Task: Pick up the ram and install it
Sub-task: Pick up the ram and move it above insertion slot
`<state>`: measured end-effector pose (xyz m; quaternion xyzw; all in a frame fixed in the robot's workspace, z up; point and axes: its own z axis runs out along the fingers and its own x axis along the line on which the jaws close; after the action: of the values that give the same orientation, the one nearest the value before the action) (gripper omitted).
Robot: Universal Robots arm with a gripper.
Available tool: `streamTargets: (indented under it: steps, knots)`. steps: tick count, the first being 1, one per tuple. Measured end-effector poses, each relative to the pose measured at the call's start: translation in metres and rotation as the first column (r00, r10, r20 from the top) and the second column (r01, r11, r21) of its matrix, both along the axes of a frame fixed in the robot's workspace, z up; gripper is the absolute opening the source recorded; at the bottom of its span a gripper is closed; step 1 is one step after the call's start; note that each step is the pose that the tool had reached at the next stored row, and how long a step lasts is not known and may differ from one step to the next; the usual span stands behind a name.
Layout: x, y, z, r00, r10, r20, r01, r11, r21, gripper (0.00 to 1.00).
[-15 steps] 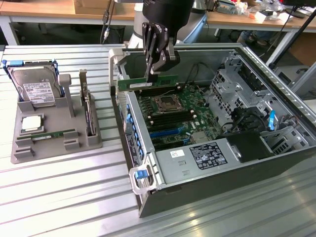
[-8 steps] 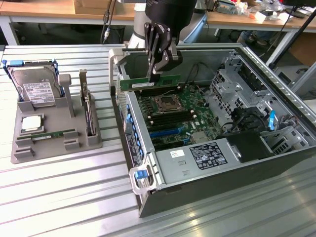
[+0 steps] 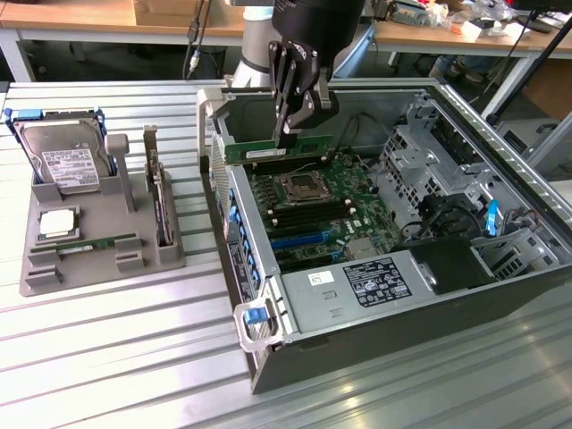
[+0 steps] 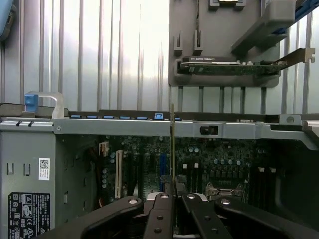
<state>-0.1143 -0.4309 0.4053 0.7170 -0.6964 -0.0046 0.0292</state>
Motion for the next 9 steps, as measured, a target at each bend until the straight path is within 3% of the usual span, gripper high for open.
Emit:
streamTargets:
  steps: [9]
  knots:
    - [0.006,0.0,0.0,1.0,0.0,0.0001,0.0,1.0,-0.0003,0.12]
